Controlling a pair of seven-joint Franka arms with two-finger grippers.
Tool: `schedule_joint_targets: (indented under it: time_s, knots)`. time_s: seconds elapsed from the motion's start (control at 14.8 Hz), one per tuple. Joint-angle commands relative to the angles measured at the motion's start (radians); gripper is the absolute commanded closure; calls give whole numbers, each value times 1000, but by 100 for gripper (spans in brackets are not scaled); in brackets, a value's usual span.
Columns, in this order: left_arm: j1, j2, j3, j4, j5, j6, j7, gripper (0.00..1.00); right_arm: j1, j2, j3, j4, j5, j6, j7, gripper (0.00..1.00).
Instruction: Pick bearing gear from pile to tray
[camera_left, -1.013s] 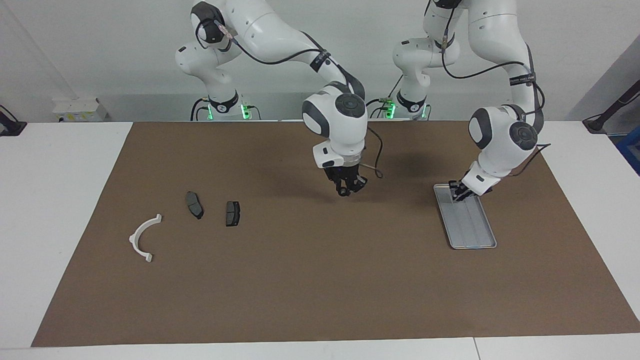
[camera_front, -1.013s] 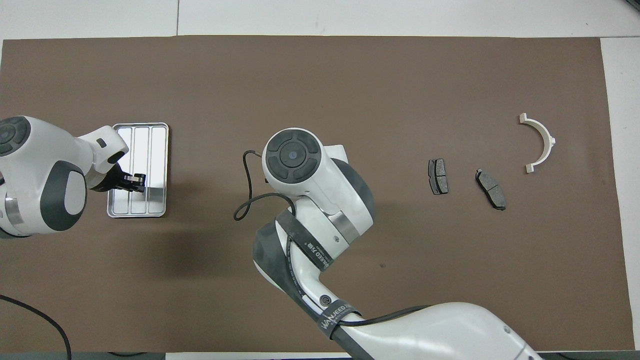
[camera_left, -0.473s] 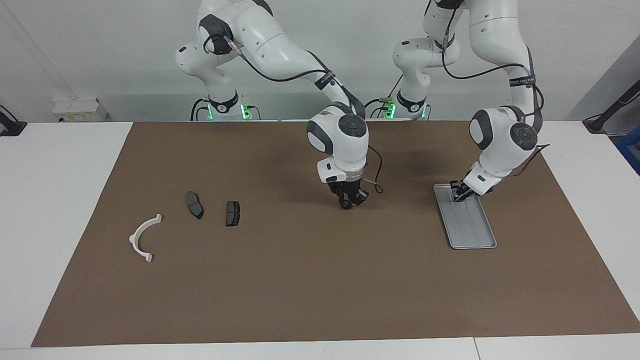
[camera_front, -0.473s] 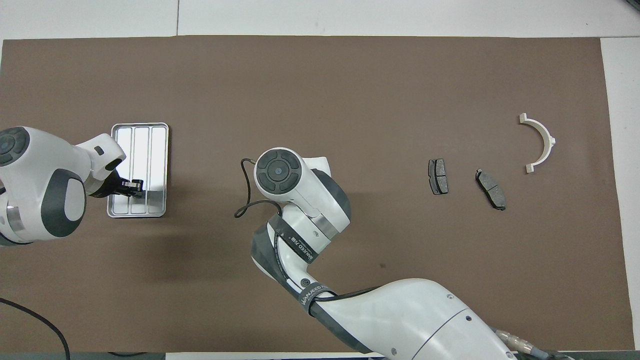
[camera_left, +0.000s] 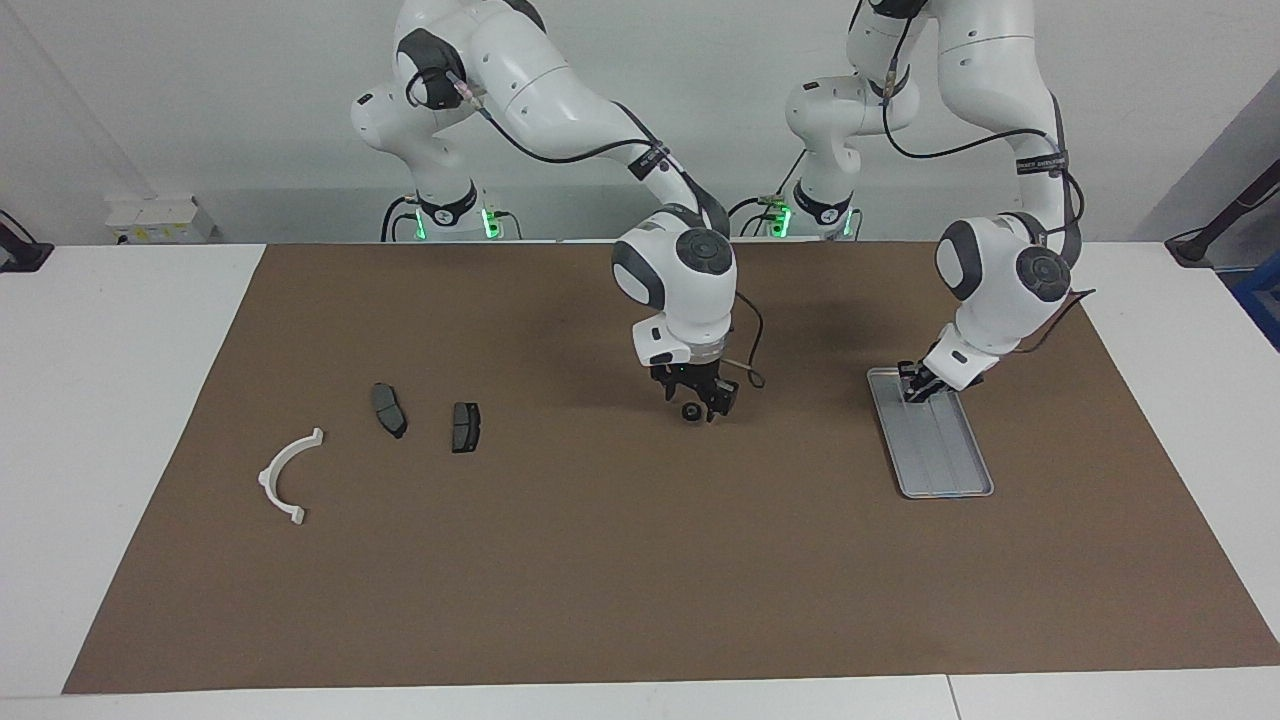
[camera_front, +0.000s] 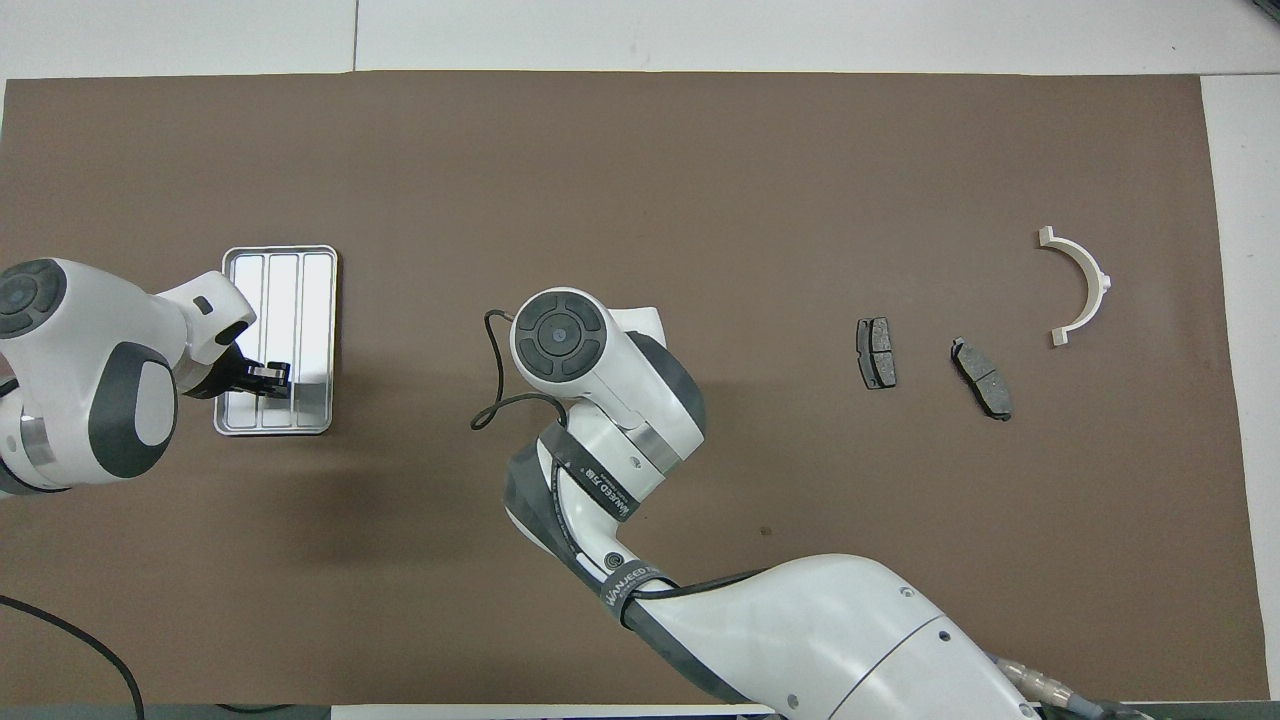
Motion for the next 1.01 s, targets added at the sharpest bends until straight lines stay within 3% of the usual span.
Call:
schedule_joint_targets:
  time_s: [0.0,0.27,0.74,0.95]
  knots:
    - [8,-20,-4,-25,-9,21,6,31,-47,-29,2,32,-24,-45,11,0]
    - [-37,3,-9,90,-9,-38,-139,33,-145,-81,9,34,-7,-77,-169,0]
    - [-362,58,-6,186,-6,-21,-668,34,-287,-155,13,26,21,-171,-476,0]
    - [-481,122,-6,251,-6,2,-881,34,-378,-175,13,20,47,-211,-744,0]
